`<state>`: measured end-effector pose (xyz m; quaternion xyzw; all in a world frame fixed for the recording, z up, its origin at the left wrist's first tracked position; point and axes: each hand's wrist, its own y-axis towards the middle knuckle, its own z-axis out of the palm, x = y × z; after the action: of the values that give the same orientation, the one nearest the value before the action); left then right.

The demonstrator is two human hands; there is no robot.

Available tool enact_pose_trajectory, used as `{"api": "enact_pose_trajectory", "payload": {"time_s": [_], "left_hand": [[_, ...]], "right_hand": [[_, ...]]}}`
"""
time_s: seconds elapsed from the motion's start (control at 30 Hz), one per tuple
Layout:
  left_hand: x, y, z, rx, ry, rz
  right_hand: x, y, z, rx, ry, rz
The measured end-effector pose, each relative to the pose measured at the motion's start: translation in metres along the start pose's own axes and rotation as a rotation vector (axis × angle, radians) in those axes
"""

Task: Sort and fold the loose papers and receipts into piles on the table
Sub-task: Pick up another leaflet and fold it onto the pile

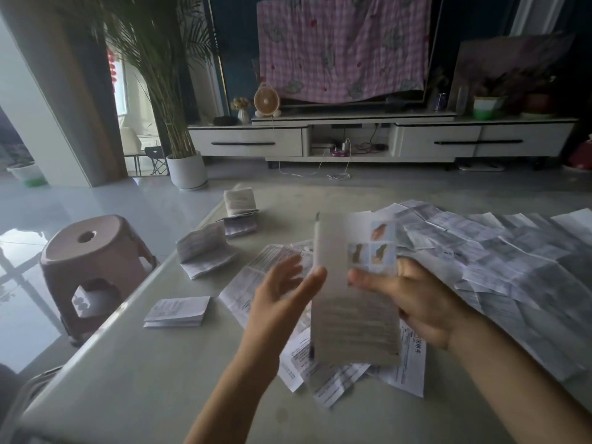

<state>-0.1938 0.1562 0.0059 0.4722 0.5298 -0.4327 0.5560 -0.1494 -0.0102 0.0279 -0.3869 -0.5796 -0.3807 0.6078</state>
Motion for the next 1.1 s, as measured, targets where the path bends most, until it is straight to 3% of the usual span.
{"api": "enact_pose_trajectory", "payload": {"time_s": [0.03,0.1,0.33,0.53,0.73,0.87,0.93,1.0,1.1], "left_hand": [[-0.002,-0.002,-0.002,0.123,-0.082,-0.070],[-0.002,-0.003,-0.001,0.165,-0.266,-0.176],[0.011,0.005,-0.016,-0.305,-0.492,-0.112],[0.005,-0.002,-0.043,-0.289,-0.400,-0.073],[0.018,0.010,-0.095,-0.632,-0.025,0.015],[0.027,0.015,-0.138,-0.687,0.166,-0.064],[0.029,0.014,-0.152,-0.744,0.483,-0.086],[0.035,0.009,-0.160,-0.718,0.818,-0.045],[0.052,0.004,-0.162,-0.445,0.982,-0.105]], "right_hand": [[-0.002,-0.001,0.002,0.092,-0.081,0.040],[-0.009,-0.002,0.009,0.174,-0.206,0.083],[-0.036,0.000,0.047,0.047,-0.124,0.119],[-0.043,0.003,0.071,-0.009,-0.092,0.105],[-0.044,0.012,0.103,0.052,-0.156,0.052],[-0.052,0.020,0.146,0.020,-0.329,-0.072],[-0.060,0.022,0.171,-0.028,-0.437,-0.112],[-0.065,0.021,0.188,-0.065,-0.624,-0.131],[-0.065,0.019,0.194,0.001,-1.047,-0.229]]}}
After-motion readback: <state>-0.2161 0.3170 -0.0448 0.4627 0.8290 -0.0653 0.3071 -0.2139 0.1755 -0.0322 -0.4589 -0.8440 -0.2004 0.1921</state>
